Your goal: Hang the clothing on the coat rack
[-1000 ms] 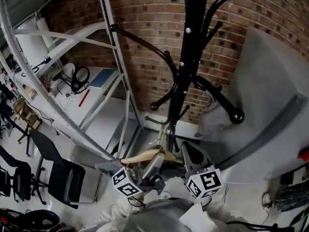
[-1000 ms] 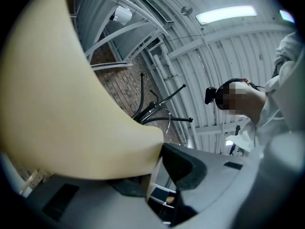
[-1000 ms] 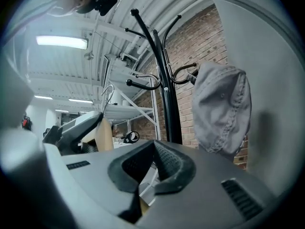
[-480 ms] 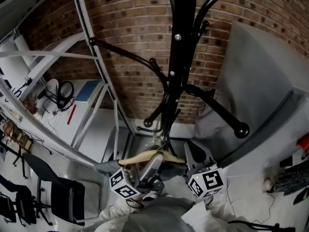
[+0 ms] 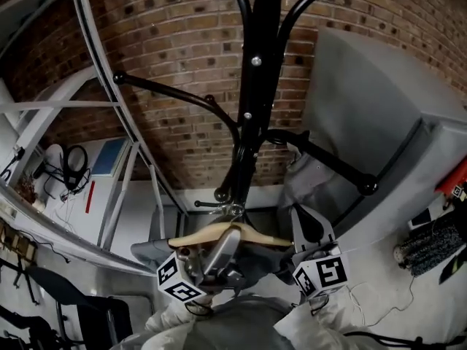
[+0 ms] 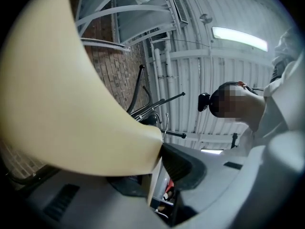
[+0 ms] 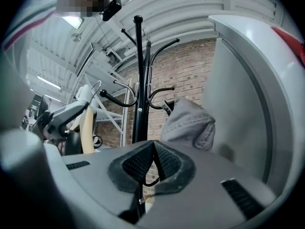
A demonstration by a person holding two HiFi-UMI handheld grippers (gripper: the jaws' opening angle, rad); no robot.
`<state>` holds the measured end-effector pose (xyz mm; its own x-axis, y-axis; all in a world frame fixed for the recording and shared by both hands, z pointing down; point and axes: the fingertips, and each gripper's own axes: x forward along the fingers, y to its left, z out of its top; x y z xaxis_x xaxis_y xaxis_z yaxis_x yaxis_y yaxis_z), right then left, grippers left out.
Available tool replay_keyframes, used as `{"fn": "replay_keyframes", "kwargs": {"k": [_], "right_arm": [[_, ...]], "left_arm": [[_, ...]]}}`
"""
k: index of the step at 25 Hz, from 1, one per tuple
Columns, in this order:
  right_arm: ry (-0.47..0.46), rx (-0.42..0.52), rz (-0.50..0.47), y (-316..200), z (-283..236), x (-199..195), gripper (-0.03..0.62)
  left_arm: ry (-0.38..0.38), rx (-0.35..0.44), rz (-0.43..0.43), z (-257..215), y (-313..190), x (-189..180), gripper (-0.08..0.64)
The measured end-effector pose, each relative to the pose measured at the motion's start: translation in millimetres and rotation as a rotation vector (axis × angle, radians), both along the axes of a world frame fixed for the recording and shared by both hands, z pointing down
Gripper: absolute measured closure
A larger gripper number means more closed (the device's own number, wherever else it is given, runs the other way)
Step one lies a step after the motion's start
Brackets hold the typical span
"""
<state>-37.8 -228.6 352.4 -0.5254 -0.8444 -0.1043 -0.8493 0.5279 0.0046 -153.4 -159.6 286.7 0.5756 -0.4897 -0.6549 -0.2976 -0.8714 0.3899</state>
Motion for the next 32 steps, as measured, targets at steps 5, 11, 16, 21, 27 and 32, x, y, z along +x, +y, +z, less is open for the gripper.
{"fn": "replay_keyframes", "kwargs": {"k": [5,11,16,21,27,32], "right_arm": [[-0.003,0.009,0.055,-1,-7,8,0.568],[-0.006,0.02,0.089,-4,-7,11,0.568],[-0.003,0.006,0.109,-6,-8,15,0.568],[-0.014,-0.011,0.114,-10,-1,17,0.568],[-0.007,-0.029,0.115,-17,4,18,0.569],[-0.009,-0.052,0.117,-20,9,19,0.568]], "left_arm": [[0.015,0.01,0.032,-10,-7,-4,0.459],[0.021,0.018,0.054,-17,-18,-6,0.459],[0.018,0.02,0.064,-19,-27,-3,0.459],[0.019,0.001,0.065,-12,-38,-4,0.459],[0.02,-0.031,0.057,0,-51,-7,0.459],[0.021,-0.057,0.055,9,-62,-8,0.459]]}}
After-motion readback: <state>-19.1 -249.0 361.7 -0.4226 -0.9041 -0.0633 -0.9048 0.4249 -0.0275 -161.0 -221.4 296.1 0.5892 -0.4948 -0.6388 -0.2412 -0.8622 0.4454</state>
